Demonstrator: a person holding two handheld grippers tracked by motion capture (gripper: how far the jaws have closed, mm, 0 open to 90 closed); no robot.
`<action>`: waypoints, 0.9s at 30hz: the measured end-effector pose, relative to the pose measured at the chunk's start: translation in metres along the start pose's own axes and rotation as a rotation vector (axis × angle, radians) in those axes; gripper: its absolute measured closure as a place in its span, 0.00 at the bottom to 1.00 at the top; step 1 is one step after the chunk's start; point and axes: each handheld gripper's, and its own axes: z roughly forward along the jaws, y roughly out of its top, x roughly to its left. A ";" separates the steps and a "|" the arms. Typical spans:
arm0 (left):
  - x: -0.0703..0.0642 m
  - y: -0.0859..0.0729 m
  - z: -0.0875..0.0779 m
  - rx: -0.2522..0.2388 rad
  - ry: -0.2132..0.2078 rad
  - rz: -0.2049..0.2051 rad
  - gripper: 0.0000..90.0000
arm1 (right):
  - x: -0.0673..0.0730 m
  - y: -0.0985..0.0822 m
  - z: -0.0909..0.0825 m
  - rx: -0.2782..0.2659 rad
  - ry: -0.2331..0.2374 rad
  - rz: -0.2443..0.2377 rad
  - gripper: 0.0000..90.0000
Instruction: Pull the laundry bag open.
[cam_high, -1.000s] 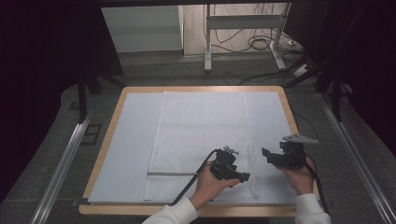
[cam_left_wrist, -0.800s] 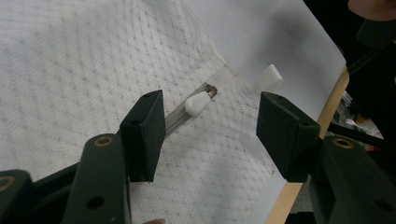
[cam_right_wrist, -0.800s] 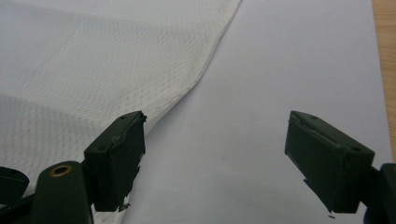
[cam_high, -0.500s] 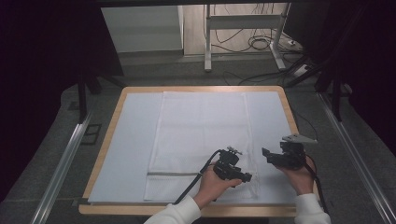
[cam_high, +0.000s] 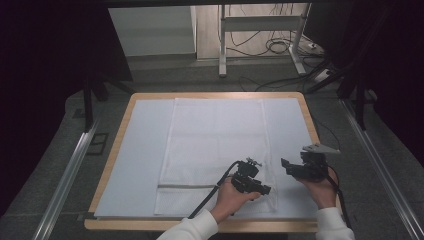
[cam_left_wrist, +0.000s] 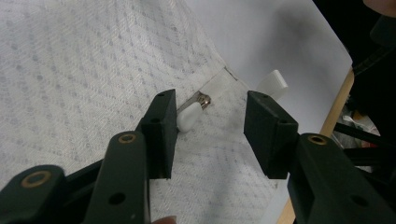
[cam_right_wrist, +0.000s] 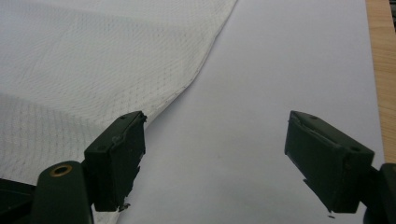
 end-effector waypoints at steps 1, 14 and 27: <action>0.000 0.000 0.000 -0.001 0.001 -0.001 0.62 | 0.000 0.000 0.000 0.000 -0.001 -0.001 0.22; -0.001 0.000 0.006 -0.006 -0.002 -0.001 0.77 | -0.001 0.000 0.000 -0.002 -0.006 -0.001 0.22; 0.003 -0.002 0.005 -0.017 0.004 0.026 0.94 | -0.002 -0.001 -0.001 0.001 -0.010 0.001 0.22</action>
